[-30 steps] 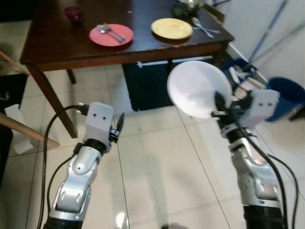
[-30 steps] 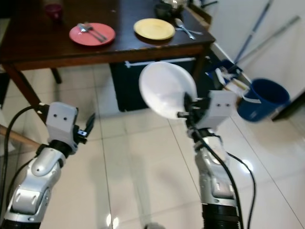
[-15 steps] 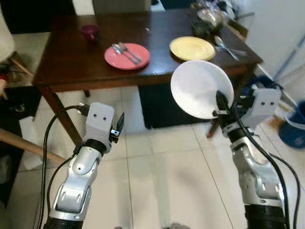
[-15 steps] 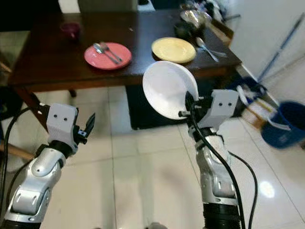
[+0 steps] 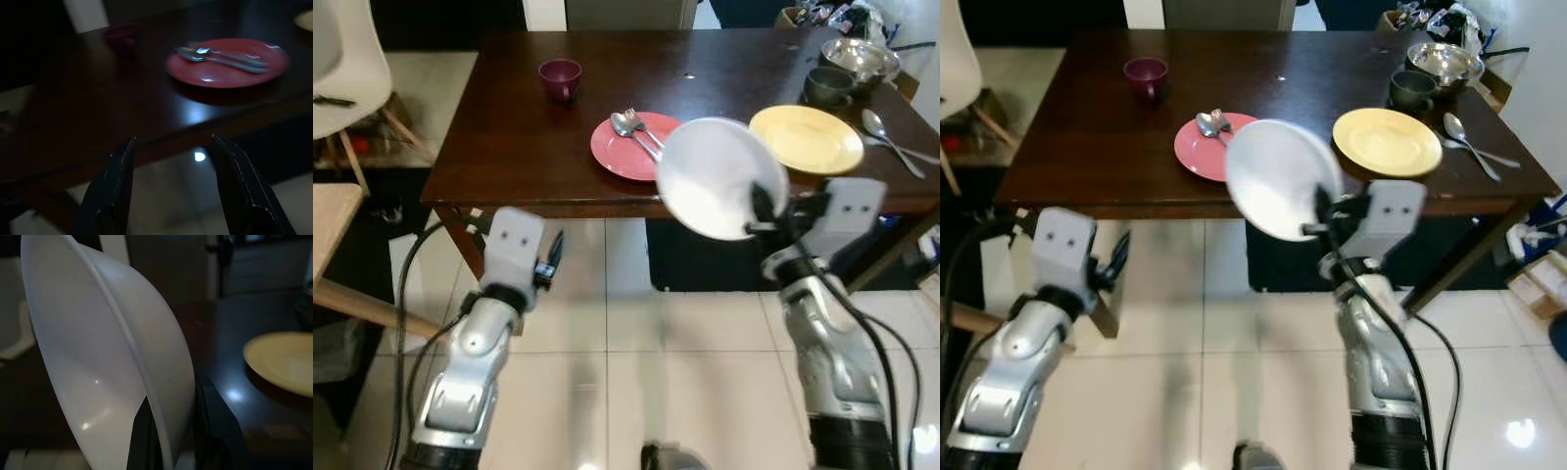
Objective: Setting the table
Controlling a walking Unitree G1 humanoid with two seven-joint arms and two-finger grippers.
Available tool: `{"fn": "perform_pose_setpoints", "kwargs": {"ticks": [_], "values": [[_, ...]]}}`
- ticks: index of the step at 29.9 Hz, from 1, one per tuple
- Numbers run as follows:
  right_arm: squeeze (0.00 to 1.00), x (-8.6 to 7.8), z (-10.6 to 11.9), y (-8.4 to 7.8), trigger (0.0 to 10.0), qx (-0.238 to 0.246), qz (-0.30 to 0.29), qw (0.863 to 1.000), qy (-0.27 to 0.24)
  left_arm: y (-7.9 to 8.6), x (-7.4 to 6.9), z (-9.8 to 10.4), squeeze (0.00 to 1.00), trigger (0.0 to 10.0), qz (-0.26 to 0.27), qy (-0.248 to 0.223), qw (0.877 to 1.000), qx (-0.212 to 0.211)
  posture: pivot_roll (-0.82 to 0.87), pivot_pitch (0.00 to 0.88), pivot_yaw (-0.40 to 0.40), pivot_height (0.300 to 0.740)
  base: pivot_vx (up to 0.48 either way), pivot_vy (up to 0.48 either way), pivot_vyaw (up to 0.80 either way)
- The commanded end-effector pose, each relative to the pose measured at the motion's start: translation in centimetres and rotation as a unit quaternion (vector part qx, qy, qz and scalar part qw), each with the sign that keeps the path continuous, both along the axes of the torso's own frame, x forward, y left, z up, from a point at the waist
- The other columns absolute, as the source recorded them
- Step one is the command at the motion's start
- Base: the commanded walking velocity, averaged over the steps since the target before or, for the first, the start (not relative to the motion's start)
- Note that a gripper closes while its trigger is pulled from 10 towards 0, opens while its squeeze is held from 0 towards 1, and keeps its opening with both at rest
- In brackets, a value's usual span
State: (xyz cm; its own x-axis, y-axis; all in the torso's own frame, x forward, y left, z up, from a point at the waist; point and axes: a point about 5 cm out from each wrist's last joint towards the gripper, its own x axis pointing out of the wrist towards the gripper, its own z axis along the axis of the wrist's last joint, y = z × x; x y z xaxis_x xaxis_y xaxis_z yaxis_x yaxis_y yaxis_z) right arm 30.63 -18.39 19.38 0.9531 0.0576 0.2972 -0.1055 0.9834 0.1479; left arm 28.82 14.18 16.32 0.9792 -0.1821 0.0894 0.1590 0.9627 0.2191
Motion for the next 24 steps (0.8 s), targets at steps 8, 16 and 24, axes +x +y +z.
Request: {"fn": "perform_pose_setpoints", "kwargs": {"ticks": [8,16,24], "values": [[0.00,-0.1,-0.2,-0.4,10.0,0.010,-0.017,1.000,0.001,0.6,-0.3,-0.8,0.00,10.0,0.007,0.015,1.000,0.007,-0.10,0.049,0.054,0.740,0.480,0.000,0.00],[0.00,0.1,-0.4,-0.9,10.0,0.015,-0.014,1.000,0.011,0.5,-0.2,-0.7,0.00,10.0,0.004,0.015,1.000,0.008,-0.10,0.054,0.056,0.740,0.480,0.000,0.00],[0.00,0.5,-0.8,0.5,10.0,0.023,0.044,0.998,0.025,0.3,-0.4,-0.7,0.00,10.0,-0.010,0.009,1.000,0.012,-0.09,0.053,0.054,0.740,0.455,0.000,0.00]]}}
